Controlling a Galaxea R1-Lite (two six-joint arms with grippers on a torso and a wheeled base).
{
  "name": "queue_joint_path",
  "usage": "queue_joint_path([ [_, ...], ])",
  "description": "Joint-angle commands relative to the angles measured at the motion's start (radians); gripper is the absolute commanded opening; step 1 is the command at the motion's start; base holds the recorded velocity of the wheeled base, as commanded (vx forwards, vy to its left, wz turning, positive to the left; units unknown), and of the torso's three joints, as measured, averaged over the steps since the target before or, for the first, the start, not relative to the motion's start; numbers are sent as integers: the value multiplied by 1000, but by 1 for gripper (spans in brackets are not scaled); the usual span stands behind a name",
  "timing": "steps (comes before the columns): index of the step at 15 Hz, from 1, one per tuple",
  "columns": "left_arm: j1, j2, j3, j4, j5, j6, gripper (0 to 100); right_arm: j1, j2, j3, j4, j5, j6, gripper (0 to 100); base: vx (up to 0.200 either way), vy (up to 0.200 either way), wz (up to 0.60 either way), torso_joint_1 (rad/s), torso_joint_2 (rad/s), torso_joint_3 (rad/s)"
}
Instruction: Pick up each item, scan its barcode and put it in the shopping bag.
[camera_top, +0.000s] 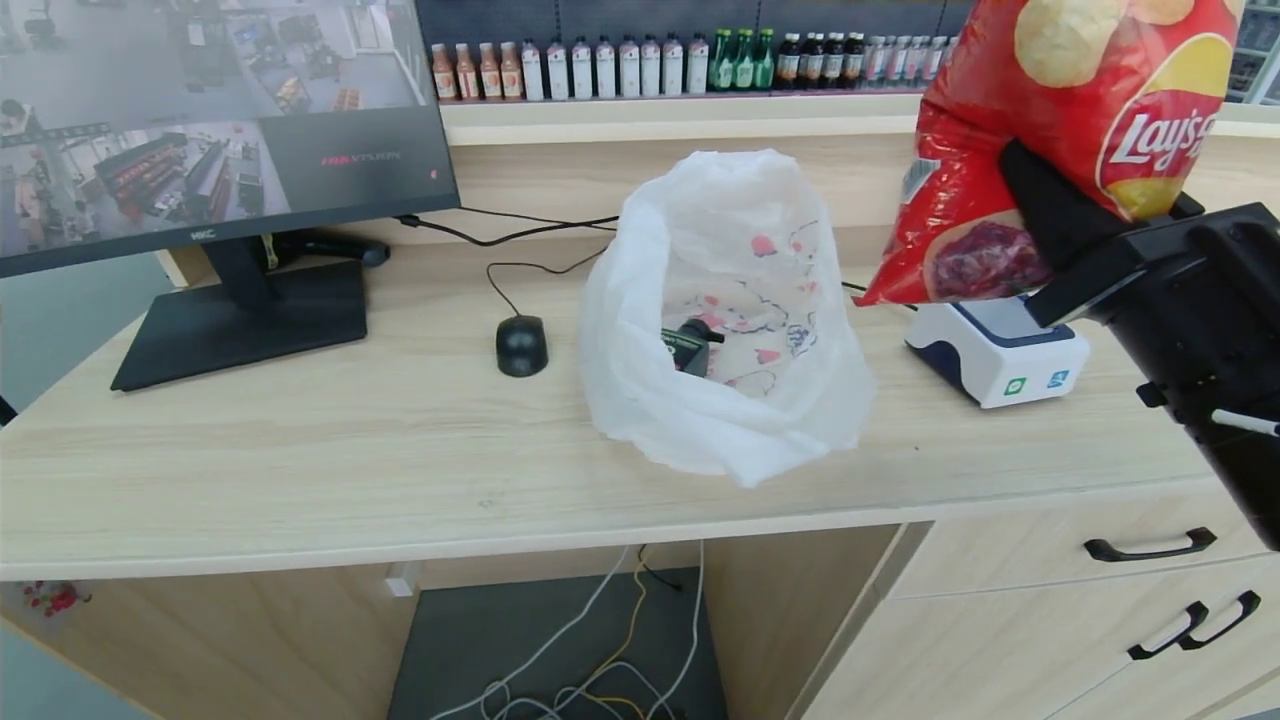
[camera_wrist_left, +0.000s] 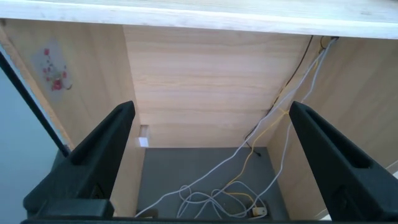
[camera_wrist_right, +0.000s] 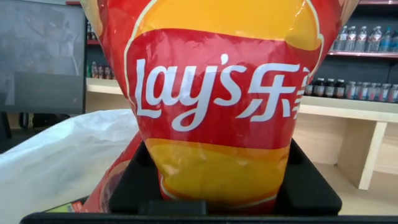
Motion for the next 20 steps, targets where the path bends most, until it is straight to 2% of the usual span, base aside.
queue_joint_path([
  [1,-1,0,0,0,0,0,100,7,-34,5,-1,0,-1,0,0,200,0,2,2,2],
  [4,1,0,0,0,-1,0,100,39,-68,36,1,-11,-2,0,0,133,0,0,0,5],
  [7,1,0,0,0,0,2,100,169,-38,34,13,-139,54,0,0,0,0,0,0,0],
  [11,-1,0,0,0,-1,2,100,168,-32,-27,107,-278,140,0,0,0,0,0,0,0],
  [14,-1,0,0,0,0,2,100,174,-54,-158,283,-377,143,0,0,0,0,0,0,0],
  [15,-1,0,0,0,0,2,100,177,-55,-184,312,-386,143,0,0,0,0,0,0,0],
  [16,-1,0,0,0,0,2,100,181,-55,-265,420,-391,146,0,0,0,0,0,0,0],
  [17,-1,0,0,0,-1,2,100,180,-55,-277,450,-391,149,0,0,0,0,0,0,0],
  [18,-1,0,0,0,0,2,100,181,-49,-352,582,-396,211,0,0,0,0,0,0,0],
  [20,1,0,0,0,0,2,100,177,-29,-408,716,-423,300,0,0,0,0,0,0,0],
])
